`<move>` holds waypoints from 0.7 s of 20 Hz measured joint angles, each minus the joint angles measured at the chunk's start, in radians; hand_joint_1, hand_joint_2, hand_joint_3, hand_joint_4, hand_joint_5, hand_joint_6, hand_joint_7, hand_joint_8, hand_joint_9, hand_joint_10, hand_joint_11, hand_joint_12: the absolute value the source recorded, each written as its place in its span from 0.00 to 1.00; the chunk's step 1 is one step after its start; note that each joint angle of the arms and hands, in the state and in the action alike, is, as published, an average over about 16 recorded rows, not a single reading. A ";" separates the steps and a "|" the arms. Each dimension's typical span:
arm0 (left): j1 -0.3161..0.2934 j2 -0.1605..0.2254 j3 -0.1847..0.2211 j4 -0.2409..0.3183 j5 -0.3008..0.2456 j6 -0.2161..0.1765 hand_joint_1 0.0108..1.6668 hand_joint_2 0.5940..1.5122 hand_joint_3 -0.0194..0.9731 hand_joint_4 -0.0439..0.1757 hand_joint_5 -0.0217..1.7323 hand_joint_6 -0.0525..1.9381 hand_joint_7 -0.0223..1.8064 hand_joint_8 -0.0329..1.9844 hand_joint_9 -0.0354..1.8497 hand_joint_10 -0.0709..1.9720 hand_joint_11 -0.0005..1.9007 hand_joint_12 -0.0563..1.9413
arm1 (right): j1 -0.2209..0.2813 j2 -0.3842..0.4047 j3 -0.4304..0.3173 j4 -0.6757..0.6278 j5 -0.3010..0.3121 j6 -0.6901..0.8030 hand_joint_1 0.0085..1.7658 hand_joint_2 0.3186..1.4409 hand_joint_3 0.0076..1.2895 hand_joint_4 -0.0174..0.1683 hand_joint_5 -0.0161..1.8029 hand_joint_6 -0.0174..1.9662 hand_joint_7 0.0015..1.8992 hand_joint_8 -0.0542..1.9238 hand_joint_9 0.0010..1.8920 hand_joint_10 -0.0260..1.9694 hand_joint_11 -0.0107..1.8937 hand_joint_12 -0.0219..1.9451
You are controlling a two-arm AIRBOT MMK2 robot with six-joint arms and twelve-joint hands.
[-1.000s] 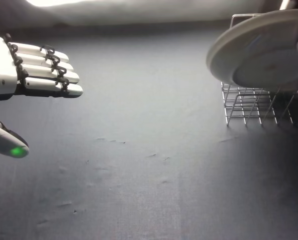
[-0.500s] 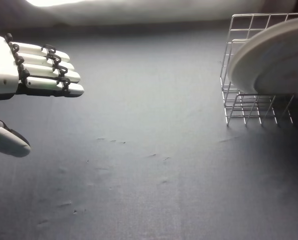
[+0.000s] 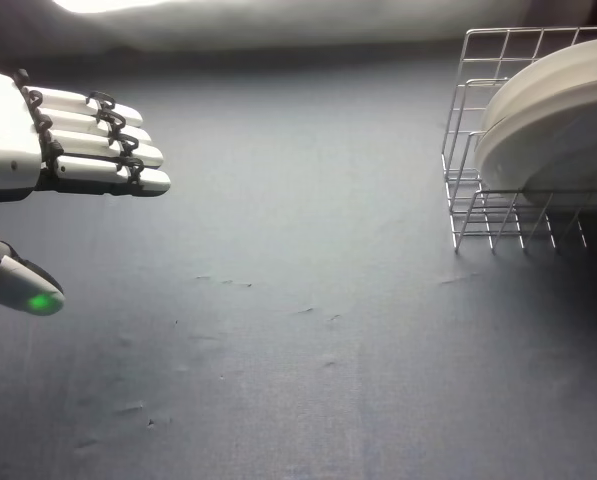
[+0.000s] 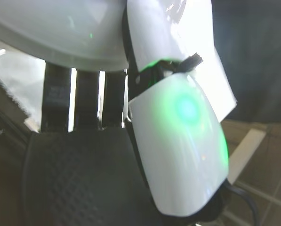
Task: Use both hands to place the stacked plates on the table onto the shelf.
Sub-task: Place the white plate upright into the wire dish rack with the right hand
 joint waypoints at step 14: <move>0.001 -0.002 0.000 0.001 0.006 0.000 0.00 0.55 0.04 0.21 0.02 0.03 0.02 0.01 0.03 0.04 0.01 0.03 | -0.012 0.000 0.022 -0.012 -0.006 0.001 0.72 0.74 0.00 0.07 0.37 0.52 0.42 0.42 0.37 0.49 0.28 0.76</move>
